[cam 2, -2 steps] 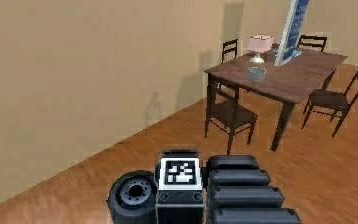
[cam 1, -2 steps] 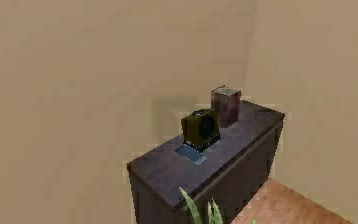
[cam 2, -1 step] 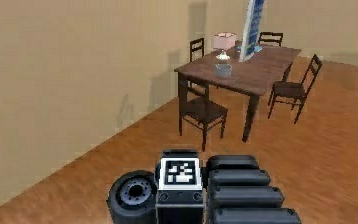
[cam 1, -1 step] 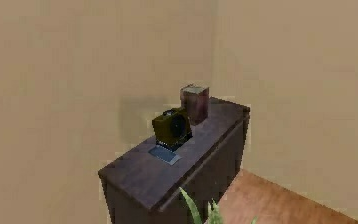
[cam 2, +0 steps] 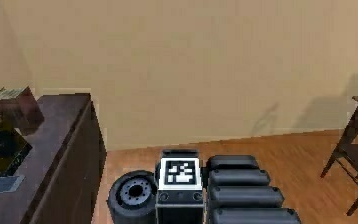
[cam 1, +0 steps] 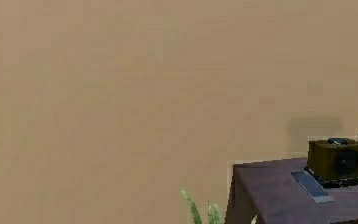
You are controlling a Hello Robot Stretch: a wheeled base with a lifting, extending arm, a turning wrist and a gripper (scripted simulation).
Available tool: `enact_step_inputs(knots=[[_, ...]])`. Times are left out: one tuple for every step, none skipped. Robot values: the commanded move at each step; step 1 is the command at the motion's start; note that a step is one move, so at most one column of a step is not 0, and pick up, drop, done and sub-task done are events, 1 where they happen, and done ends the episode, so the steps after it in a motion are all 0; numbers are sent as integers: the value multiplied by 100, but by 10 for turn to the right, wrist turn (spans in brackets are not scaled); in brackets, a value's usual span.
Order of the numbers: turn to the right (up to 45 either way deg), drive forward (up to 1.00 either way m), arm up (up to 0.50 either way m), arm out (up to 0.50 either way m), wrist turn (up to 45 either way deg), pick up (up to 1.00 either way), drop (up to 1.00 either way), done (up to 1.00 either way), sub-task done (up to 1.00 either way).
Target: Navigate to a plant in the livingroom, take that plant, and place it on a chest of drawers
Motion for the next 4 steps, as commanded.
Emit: enact_step_inputs(knots=[[-450, 0, 0, 0, 0, 0, 0, 0, 0], [-420, 0, 0, 0, 0, 0, 0, 0, 0], [450, 0, 0, 0, 0, 0, 0, 0, 0], [450, 0, 0, 0, 0, 0, 0, 0, 0]])
